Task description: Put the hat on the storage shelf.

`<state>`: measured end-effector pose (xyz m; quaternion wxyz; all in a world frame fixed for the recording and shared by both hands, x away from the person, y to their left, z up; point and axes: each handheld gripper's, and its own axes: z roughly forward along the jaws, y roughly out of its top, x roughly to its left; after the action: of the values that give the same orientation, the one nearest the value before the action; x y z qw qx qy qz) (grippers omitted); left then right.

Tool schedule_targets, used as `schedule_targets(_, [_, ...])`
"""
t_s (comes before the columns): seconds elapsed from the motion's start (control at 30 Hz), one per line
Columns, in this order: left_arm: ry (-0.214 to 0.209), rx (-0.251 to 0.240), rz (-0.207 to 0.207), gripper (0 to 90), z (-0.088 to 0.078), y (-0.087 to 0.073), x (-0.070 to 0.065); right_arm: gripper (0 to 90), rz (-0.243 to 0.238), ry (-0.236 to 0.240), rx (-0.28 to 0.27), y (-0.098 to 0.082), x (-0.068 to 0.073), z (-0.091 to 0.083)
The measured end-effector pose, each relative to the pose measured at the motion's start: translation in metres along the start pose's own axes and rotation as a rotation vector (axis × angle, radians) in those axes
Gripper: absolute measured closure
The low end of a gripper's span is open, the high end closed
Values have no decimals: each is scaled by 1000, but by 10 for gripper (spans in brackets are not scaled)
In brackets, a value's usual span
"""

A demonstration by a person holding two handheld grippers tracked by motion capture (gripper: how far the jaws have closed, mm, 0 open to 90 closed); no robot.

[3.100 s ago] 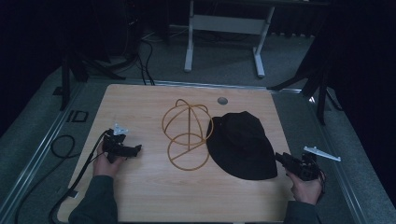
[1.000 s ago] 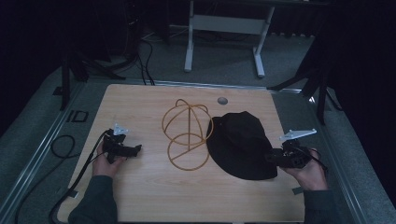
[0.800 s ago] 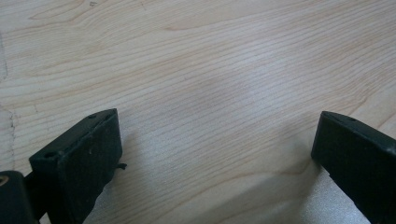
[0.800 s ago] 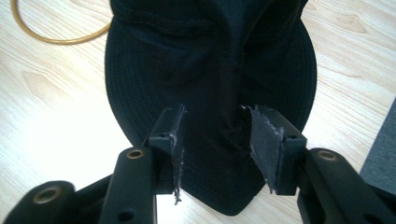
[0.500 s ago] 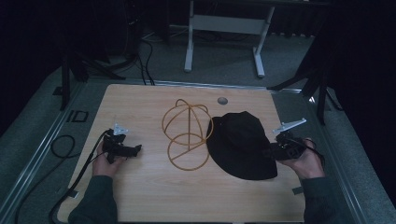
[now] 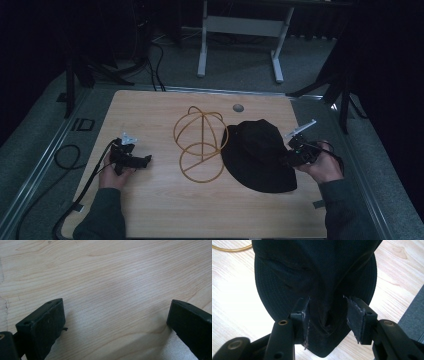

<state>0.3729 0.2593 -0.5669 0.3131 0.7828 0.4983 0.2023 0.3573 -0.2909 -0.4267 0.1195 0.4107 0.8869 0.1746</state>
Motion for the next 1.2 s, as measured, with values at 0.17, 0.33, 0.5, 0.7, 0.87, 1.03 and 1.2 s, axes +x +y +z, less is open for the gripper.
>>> schedule_targets(0.17, [0, 0, 0, 20, 0, 0, 0, 519, -3, 7, 33, 7, -3, 3])
schedule_targets(0.33, [0, 0, 0, 20, 0, 0, 0, 487, -8, 10, 61, 14, -4, 9])
schedule_targets(0.5, [0, 0, 0, 20, 0, 0, 0, 464, -27, 30, 96, 21, -4, 15])
schedule_targets(0.7, [0, 0, 0, 20, 0, 0, 0, 442, -53, 32, 130, 32, -1, 20])
schedule_targets(0.87, [0, 0, 1, 20, 0, 0, 0, 451, -78, 38, 173, 39, -1, 25])
schedule_targets(1.03, [0, 0, 0, 20, 0, 0, 0, 501, -104, 68, 223, 44, -4, 28])
schedule_targets(1.2, [0, 0, 0, 20, 0, 0, 0, 615, -118, 102, 274, 48, -6, 32])
